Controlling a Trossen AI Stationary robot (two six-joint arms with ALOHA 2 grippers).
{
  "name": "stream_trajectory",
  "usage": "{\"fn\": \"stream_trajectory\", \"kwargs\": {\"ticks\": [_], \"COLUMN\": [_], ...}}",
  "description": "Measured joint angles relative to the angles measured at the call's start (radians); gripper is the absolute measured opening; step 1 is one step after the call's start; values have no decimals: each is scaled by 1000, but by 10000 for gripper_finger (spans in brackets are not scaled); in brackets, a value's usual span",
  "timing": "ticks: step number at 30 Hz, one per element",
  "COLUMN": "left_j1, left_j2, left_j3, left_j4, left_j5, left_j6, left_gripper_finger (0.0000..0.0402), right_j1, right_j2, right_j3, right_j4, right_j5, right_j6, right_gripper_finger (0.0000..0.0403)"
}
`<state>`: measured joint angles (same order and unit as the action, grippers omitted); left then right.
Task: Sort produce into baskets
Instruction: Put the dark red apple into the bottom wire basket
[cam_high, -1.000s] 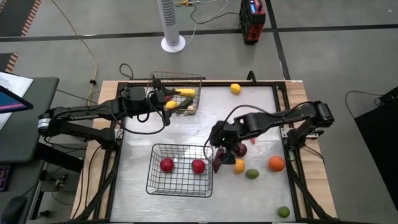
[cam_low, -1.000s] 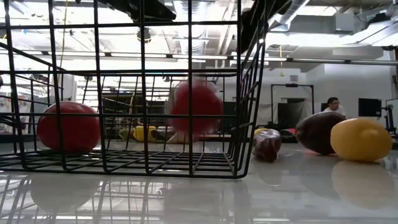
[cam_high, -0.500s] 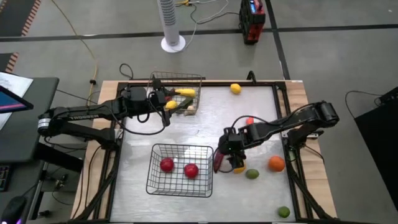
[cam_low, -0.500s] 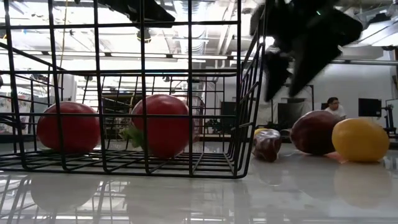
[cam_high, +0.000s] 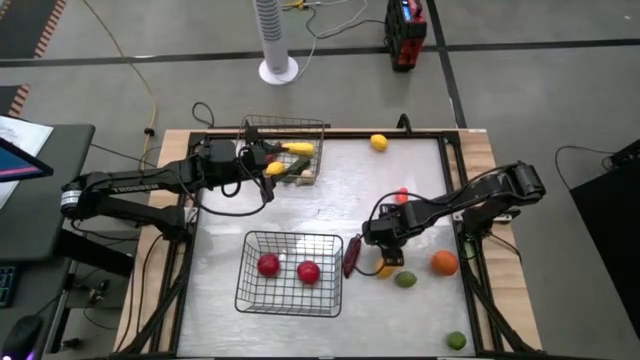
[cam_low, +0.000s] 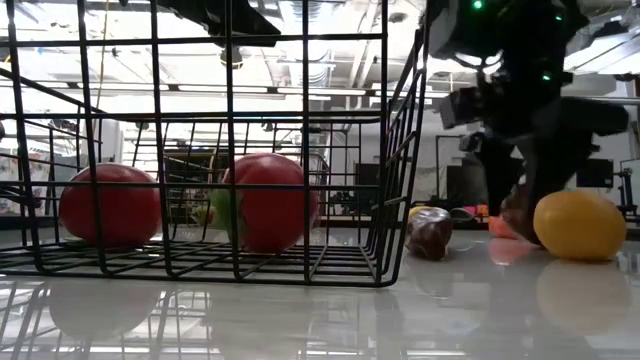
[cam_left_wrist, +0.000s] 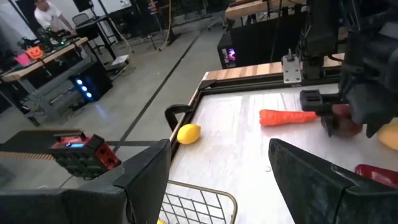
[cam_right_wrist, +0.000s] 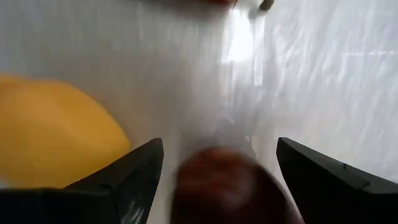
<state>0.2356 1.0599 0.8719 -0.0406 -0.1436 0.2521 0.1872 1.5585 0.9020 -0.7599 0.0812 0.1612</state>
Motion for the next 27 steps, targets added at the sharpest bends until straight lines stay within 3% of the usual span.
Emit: {"fn": "stream_trajectory", "kwargs": {"ticks": [7,16,21,27], "left_j1": [0,0,0,0], "left_j2": [0,0,0,0], "left_j3": [0,0,0,0], "left_j4": [0,0,0,-16], "left_j5": [0,1,1,1], "left_j6": [1,0,3,4], "left_gripper_finger": [261,261,261,261], "right_j1": [-17,-32,-22,-34], "right_j2": [0,0,0,0], "right_j3": [-15,60,127,93], "right_j4": [-20,-126,-218,-241], "right_j5": [0,0,0,-53], "right_j6": [4,-128,-169,-39], "right_gripper_finger": [335,395,390,397]}}
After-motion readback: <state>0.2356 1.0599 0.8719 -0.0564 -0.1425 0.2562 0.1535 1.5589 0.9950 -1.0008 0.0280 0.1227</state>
